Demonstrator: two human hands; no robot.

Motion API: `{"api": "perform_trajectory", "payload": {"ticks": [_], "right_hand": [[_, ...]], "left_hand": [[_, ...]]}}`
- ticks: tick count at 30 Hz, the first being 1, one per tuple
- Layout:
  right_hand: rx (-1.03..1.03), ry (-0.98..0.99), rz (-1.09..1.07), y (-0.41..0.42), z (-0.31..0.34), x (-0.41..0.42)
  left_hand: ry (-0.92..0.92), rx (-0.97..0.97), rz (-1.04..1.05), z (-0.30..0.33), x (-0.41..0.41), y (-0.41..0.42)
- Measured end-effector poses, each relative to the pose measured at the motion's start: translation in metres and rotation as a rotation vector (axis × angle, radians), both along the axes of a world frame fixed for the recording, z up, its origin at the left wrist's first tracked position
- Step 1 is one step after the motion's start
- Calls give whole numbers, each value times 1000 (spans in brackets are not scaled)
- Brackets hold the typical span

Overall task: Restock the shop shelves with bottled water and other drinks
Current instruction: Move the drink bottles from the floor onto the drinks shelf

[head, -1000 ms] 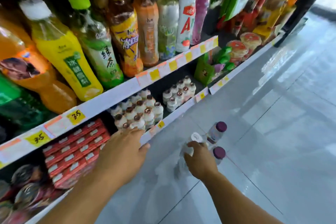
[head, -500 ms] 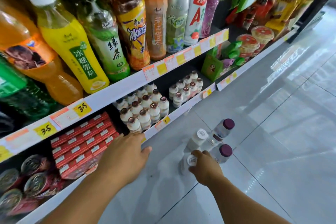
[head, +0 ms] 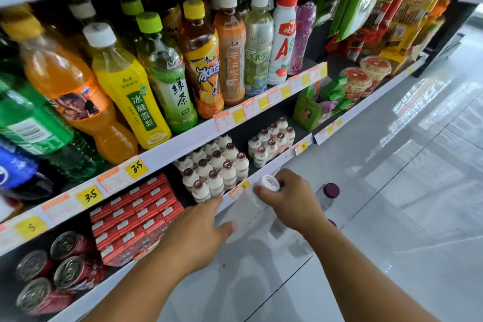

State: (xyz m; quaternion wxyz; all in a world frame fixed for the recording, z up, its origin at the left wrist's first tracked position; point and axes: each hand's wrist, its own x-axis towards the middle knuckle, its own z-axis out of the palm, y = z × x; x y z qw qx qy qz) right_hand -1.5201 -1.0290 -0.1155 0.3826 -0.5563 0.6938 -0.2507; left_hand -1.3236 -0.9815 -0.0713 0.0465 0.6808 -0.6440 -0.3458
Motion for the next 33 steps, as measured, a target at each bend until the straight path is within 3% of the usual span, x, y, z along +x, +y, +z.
{"api": "perform_trajectory", "payload": {"ticks": [7,15,19,26,33], "right_hand": [[-278,-82,-28,-14,137,31],[-436,-6,55,-22,262,57],[-494,-44,72,-20,309,71],[-611,-179,100,-13,359,89],[-610,-262,145,-5,367,113]], "left_hand": [[212,-200,113,77,14,-12],[635,-199,158,178,27,-19],[706,-220,167,223,39,-17],[865,-258,207,271,64,-10],[926,-280,249,289,85,6]]}}
